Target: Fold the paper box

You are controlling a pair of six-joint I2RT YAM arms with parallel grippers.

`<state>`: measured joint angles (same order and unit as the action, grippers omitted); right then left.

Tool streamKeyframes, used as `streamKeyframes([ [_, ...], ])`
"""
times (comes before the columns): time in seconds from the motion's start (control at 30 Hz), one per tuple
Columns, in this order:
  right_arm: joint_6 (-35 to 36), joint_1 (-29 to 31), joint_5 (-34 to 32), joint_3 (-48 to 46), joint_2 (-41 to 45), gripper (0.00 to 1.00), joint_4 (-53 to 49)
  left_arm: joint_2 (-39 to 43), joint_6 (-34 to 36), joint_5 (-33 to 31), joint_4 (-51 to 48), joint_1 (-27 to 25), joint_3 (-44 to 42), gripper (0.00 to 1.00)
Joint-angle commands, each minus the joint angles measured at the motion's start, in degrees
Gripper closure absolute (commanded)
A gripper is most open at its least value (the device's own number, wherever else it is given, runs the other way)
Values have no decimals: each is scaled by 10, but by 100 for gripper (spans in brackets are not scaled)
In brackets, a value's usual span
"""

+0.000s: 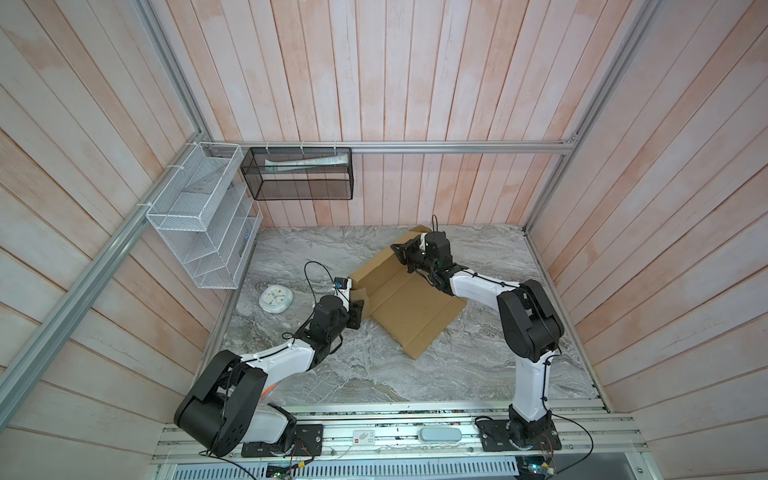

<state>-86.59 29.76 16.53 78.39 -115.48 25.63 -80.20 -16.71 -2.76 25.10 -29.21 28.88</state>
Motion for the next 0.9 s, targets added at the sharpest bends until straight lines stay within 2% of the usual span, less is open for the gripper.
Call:
streamKeyframes([
  [0.0, -4, 10, -4, 4, -10, 100, 7, -18, -53, -65, 9, -17, 11, 55],
  [0.17, -13, 12, -3, -3, -10, 100, 24, -35, -99, -136, -3, -29, 26, 55],
  [0.37, -17, 13, -1, -18, -4, 100, 35, -41, -103, -185, -18, -29, 48, 55],
  [0.87, -30, 17, -4, -49, 6, 100, 59, -80, -113, -207, -6, -30, 68, 58],
])
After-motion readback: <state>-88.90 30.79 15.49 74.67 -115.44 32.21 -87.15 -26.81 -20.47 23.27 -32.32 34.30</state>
